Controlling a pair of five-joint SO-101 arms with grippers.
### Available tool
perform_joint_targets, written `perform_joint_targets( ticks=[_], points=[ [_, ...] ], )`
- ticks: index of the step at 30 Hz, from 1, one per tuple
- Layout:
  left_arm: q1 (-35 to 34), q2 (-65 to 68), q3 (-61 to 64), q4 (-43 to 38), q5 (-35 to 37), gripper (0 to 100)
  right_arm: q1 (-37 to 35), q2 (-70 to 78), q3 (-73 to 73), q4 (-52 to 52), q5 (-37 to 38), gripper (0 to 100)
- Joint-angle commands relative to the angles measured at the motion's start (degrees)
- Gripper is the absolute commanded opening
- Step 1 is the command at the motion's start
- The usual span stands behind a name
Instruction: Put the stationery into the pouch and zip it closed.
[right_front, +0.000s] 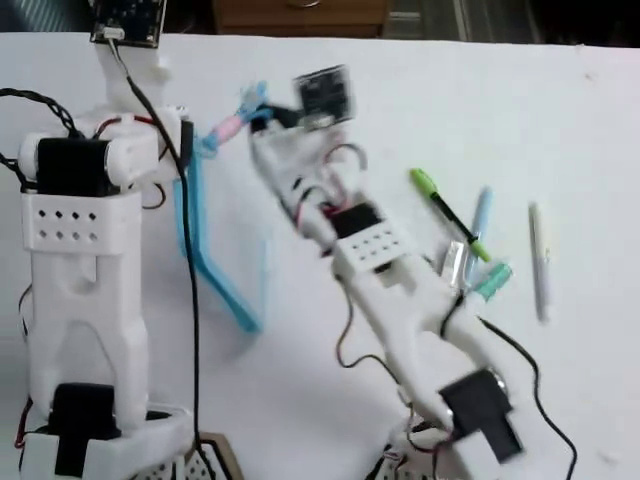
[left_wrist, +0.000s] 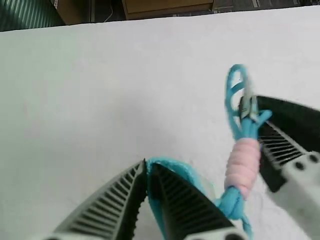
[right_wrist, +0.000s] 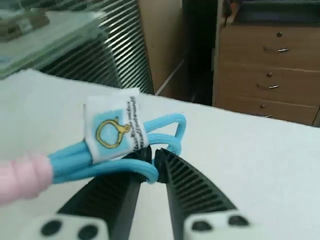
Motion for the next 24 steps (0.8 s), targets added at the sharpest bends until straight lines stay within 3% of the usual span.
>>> perform_joint_targets(
  ticks=[1,9,18,24],
  points=[
    [0.7,1.4,-0.1,0.3,0.4,2,4.1,-8.1,-2.4,2.6,-3.0,1.7],
    [0.7,1.4,-0.1,0.3,0.4,2,13.3,-20.4,-2.4,10.2,-4.3,1.7],
    [0.7,0.8,-0.4,1.3,0.4,2,20.5,-29.3,-2.7,10.0,-4.6,1.7],
    [-2.9,0.9,-0.4,1.9,0.4,2,30.5,-36.0,-4.0,10.2,-4.6,1.7]
  ],
)
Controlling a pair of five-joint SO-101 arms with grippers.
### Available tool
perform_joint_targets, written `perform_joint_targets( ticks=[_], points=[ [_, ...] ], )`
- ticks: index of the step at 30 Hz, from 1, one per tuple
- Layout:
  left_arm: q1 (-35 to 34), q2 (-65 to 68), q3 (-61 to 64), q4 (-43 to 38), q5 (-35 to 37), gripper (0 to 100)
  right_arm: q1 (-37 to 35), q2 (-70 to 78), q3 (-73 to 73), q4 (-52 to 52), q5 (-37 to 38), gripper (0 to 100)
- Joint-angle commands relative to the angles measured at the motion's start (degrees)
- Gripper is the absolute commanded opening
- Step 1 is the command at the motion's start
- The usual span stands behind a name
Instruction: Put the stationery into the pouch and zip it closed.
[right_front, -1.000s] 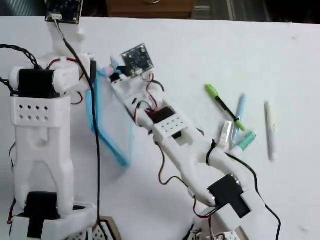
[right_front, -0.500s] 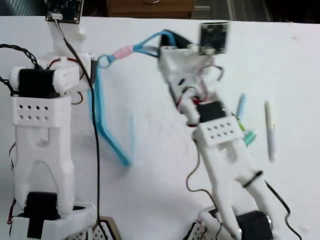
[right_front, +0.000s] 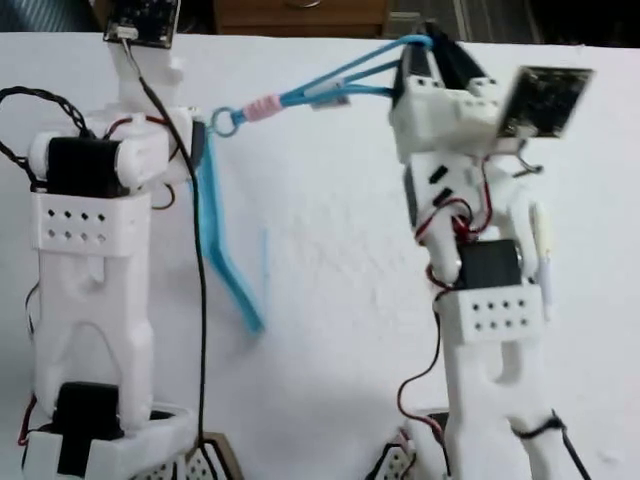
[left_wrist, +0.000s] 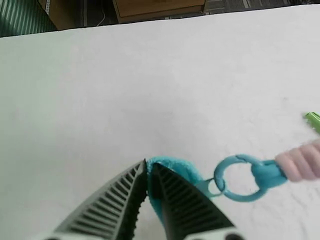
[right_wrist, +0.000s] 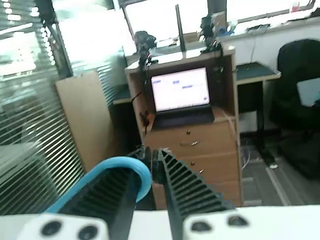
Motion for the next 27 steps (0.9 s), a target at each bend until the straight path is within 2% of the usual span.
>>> perform_joint_targets(
  ticks=[1,6,12,24,27],
  points=[
    [-3.6,1.0,0.0,1.8,0.4,2,8.7,-5.6,-4.2,-0.3,-0.6,1.7],
    [-4.7,1.0,0.0,2.6,0.4,2,17.3,-7.2,-5.7,-0.4,-0.6,1.7],
    [-4.7,1.0,0.0,3.0,0.3,2,24.2,-7.6,-8.4,0.0,-0.7,1.7],
    [-4.4,0.9,-0.1,2.6,0.4,2,20.3,-7.7,-10.9,9.0,-0.1,1.9],
    [-4.4,0.9,-1.4,2.8,0.5,2,20.3,-7.8,-10.9,13.6,-0.1,10.1]
  ],
)
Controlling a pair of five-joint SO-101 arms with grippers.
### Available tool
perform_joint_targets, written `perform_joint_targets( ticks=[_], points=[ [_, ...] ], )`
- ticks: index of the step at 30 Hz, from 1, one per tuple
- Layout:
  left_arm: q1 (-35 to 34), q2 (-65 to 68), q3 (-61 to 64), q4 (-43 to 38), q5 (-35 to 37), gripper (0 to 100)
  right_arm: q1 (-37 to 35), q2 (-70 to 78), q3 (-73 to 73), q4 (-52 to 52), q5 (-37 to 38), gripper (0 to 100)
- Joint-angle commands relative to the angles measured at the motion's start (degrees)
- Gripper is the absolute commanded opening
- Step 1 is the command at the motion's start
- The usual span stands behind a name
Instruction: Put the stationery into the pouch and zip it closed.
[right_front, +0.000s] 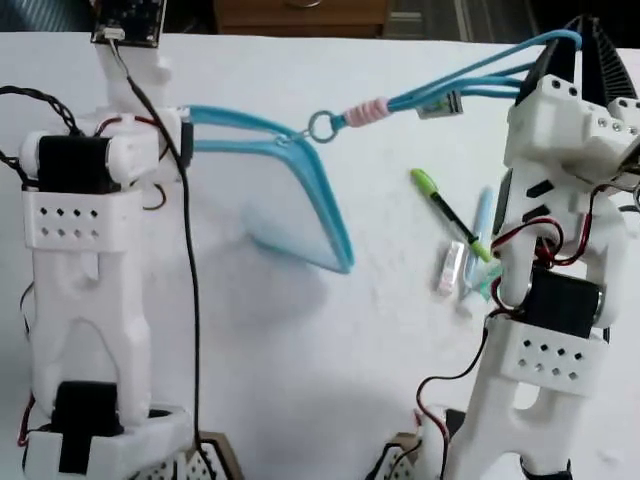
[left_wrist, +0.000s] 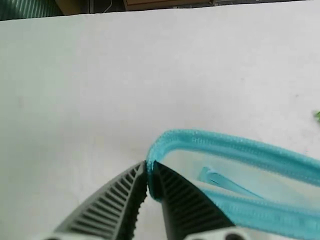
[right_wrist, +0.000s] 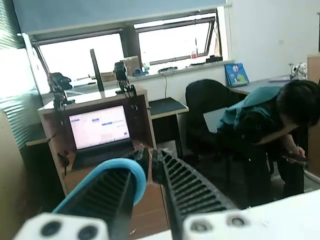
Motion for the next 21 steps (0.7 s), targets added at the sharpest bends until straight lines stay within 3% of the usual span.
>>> perform_joint_targets(
  ticks=[1,3,6,11,16,19,21],
  points=[
    [-1.2,0.9,-2.4,1.3,0.2,2,0.3,-2.3,-3.9,5.2,-0.2,15.6],
    [-1.2,0.9,-5.2,1.4,0.2,2,0.3,-2.3,-3.9,11.8,0.4,27.6],
    [-1.2,1.0,-8.4,1.4,0.2,2,0.2,-2.3,-4.0,24.6,10.6,36.8],
    [-1.2,1.5,-9.2,0.7,0.4,2,-2.1,-2.3,-3.8,47.7,34.2,36.8],
    [1.0,1.5,-9.1,-2.8,5.1,2,-3.7,-5.5,-4.0,67.8,56.4,36.8],
    [1.9,1.5,-9.1,-4.1,8.3,2,-3.7,-11.6,-3.9,76.8,67.8,36.8],
    [2.8,1.5,-9.1,-5.1,9.8,2,-3.4,-17.7,-3.5,76.8,73.5,36.8]
  ],
)
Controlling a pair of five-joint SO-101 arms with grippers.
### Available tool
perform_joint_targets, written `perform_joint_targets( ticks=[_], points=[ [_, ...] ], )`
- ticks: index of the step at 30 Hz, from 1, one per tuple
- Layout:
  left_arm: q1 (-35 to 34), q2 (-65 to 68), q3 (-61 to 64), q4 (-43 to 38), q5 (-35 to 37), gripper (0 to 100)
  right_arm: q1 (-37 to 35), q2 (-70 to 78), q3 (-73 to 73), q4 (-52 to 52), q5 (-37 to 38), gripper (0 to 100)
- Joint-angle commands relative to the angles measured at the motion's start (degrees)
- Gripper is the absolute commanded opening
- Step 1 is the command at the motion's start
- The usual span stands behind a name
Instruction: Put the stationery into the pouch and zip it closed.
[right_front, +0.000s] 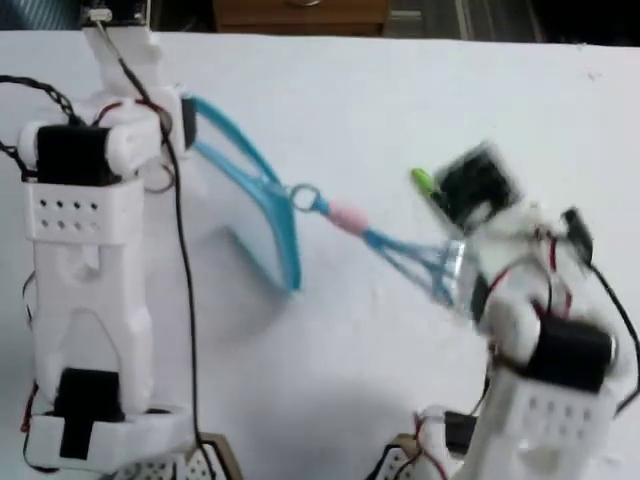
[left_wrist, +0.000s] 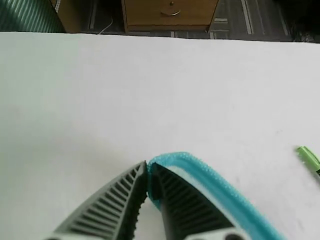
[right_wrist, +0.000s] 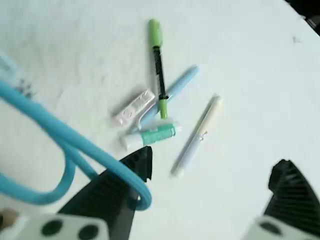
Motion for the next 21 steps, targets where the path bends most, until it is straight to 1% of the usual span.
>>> perform_joint_targets(
  ticks=[1,3,4,7,8,10,12,14,17,19,21],
  points=[
    [1.3,0.0,-2.4,-2.5,2.8,2,0.1,-10.2,-2.0,2.9,12.0,36.8],
    [2.3,0.0,-2.4,-2.7,4.4,2,-0.3,-17.3,-2.0,2.9,16.4,36.8],
    [2.8,0.0,-2.4,-2.7,5.2,2,-0.3,-21.0,-1.9,2.9,17.4,36.8],
    [3.1,0.1,-2.3,-2.9,7.6,2,-1.5,-31.3,-0.7,2.7,17.3,36.8],
    [2.9,0.1,-2.2,-3.5,8.4,2,-3.1,-34.3,-0.2,2.9,16.2,36.8],
    [2.7,1.0,-0.9,-5.5,9.6,2,-6.6,-40.0,0.3,2.9,9.3,36.8],
    [2.7,3.0,0.5,-7.5,9.7,2,-8.7,-43.6,0.4,3.0,2.9,36.8],
    [2.9,6.3,1.3,-9.5,9.8,2,-8.8,-43.1,0.7,3.0,-1.2,36.8],
    [2.9,11.5,-0.7,-9.8,11.5,2,-9.2,-38.1,2.1,3.0,-4.1,36.8],
    [3.1,14.2,-3.4,-9.3,12.5,2,-11.6,-33.2,3.2,3.0,-6.1,36.8],
    [3.2,16.7,-6.4,-8.3,12.7,2,-15.7,-27.8,4.4,3.0,-8.0,36.8]
  ],
)
